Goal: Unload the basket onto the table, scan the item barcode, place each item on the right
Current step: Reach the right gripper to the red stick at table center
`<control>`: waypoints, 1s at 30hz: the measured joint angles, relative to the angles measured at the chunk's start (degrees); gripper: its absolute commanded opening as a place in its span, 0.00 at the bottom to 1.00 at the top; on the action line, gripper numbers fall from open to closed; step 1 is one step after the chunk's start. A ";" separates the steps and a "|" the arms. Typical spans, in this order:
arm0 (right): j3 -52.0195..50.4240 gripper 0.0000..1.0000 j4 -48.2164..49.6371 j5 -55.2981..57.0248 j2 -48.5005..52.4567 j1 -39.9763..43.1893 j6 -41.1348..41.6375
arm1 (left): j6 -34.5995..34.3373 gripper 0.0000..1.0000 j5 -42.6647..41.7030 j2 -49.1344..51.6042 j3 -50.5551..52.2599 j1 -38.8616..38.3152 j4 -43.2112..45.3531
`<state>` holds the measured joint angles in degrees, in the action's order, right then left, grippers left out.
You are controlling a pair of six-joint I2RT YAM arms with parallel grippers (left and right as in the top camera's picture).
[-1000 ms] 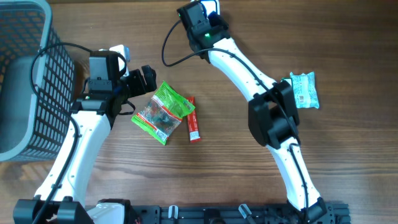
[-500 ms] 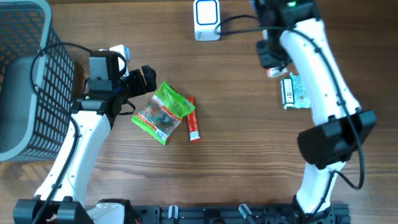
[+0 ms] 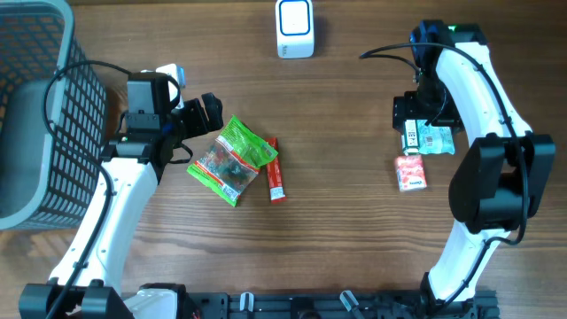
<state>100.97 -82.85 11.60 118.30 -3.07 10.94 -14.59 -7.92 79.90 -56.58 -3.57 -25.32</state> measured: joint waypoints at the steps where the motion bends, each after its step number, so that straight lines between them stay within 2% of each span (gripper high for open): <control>1: -0.07 1.00 0.98 -1.22 0.00 0.00 0.00 | 0.00 1.00 0.00 0.00 0.00 0.00 -0.02; 7: -0.13 0.94 8.59 -24.68 0.00 -0.22 0.42 | 0.00 1.00 0.00 0.00 0.00 0.00 0.00; 12: -0.13 0.89 11.41 -35.19 0.00 -5.51 0.81 | 0.00 1.00 0.00 0.00 0.00 0.00 0.00; 15: -0.31 0.83 13.27 -36.20 0.00 -12.17 0.94 | 0.00 1.00 0.00 0.00 0.00 0.00 0.00; 18: -1.29 0.72 16.11 -36.00 0.00 -18.78 1.18 | 0.00 1.00 0.00 0.00 0.00 0.00 0.00; 22: -4.59 0.64 24.74 -35.63 0.00 -26.01 3.17 | 0.00 1.00 0.00 0.02 0.00 0.00 0.00; 25: -7.48 0.52 30.69 -35.50 0.00 -28.79 4.55 | 0.00 1.00 0.00 0.00 0.00 0.00 0.00; 30: -14.38 0.50 41.27 -35.15 0.00 -30.71 5.35 | 0.00 1.00 0.00 0.00 0.00 0.00 -0.02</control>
<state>86.59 -41.58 -23.55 118.30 -33.78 16.29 -14.59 -7.92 79.90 -56.58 -3.57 -25.34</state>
